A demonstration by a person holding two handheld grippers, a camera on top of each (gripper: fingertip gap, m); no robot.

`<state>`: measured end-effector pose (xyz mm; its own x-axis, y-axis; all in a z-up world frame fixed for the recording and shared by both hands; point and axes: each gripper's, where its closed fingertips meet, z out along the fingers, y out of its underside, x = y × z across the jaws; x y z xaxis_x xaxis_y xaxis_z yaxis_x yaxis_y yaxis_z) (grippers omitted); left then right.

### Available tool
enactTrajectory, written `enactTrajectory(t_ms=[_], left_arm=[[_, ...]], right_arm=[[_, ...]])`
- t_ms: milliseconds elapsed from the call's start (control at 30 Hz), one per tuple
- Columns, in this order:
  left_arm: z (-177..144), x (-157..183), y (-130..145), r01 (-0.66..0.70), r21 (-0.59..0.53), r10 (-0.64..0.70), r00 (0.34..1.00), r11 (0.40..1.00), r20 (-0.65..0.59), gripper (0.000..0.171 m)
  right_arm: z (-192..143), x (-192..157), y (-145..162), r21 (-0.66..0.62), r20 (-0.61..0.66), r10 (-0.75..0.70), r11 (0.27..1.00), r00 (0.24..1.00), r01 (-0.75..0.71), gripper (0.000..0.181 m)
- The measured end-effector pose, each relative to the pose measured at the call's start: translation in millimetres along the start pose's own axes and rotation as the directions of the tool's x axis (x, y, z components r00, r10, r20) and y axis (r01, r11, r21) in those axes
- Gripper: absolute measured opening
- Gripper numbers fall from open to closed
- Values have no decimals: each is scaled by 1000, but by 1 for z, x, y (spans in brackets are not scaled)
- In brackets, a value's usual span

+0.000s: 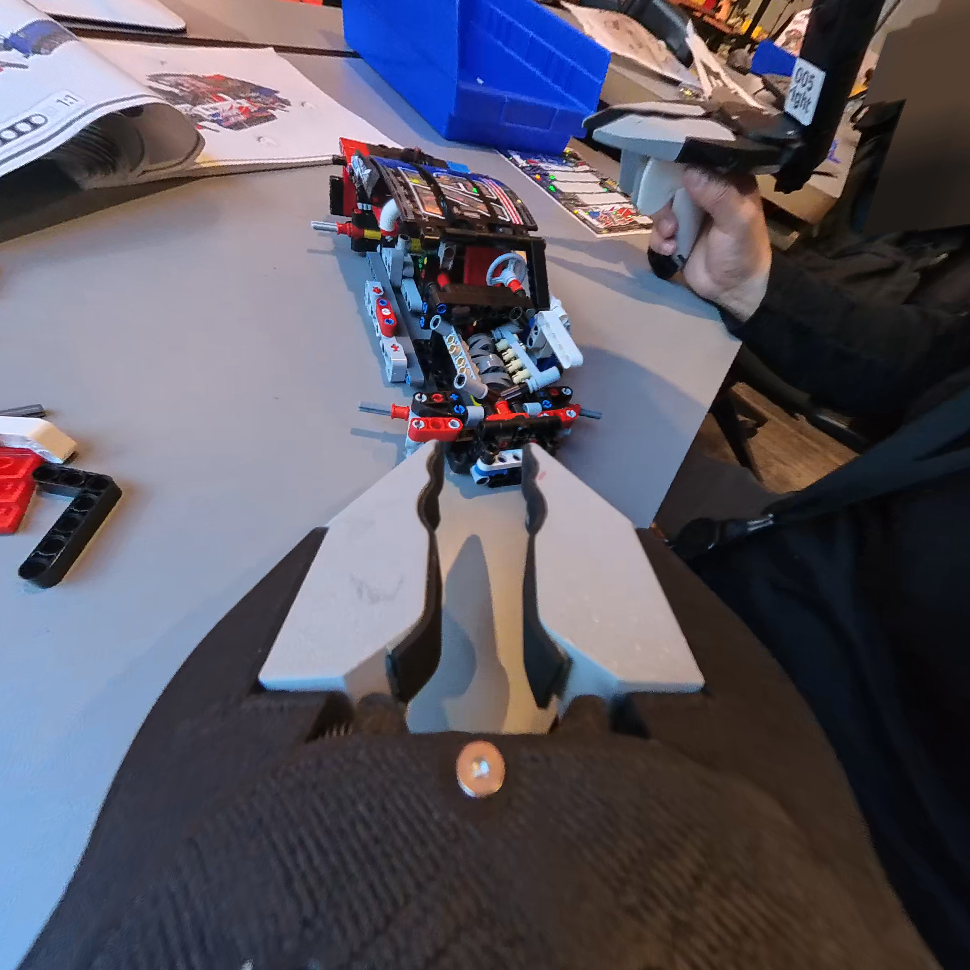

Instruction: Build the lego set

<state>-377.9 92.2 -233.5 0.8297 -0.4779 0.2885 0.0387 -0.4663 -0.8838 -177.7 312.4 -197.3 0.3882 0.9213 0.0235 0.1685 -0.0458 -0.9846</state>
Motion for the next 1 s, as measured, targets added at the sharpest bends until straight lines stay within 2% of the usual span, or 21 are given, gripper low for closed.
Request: enactTrajectory(t_ms=[233, 433, 1000], left_arm=[[0, 6, 1, 16, -6, -17, 998, 1000, -62, 24], [-5, 13, -4, 12, 38, -8, 993, 999, -117, 13], [-5, 13, -4, 32, 40, -27, 991, 999, -129, 13]], right_arm=[[5, -6, 2, -23, 20, -32, 999, 999, 32, 15], [4, -7, 1, -14, 39, -16, 1000, 999, 16, 11], [4, -11, 3, -26, 64, -32, 999, 997, 34, 6]])
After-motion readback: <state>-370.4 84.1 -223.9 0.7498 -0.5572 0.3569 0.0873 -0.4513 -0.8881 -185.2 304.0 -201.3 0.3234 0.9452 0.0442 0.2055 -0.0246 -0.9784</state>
